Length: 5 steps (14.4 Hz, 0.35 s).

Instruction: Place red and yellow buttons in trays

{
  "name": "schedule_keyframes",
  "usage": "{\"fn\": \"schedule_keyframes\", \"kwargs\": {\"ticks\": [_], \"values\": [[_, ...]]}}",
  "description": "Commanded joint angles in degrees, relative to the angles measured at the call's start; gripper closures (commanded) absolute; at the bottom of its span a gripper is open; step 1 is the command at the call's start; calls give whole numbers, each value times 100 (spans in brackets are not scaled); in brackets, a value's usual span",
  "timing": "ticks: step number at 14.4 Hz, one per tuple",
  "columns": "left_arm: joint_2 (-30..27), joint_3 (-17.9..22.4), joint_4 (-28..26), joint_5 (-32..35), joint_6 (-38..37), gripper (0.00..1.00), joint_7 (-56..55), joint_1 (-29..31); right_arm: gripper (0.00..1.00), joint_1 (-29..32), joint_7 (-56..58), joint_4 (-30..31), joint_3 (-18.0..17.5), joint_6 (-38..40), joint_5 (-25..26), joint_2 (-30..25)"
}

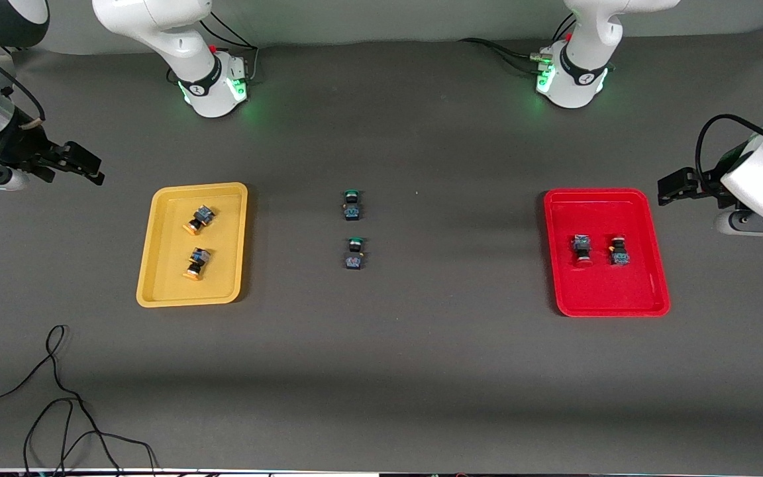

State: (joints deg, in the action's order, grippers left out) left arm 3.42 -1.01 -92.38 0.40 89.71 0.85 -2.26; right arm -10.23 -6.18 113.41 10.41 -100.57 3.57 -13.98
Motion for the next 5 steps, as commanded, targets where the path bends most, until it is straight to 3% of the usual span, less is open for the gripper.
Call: {"fn": "schedule_keyframes", "kwargs": {"ticks": [1, 5], "values": [[-175, 84, -123, -58, -41, 0, 3, -99, 0, -23, 101, -407, 40, 195, 82, 246], [-167, 84, -123, -49, 46, 0, 3, -108, 0, 38, 91, -811, -30, 222, 12, 642]]}}
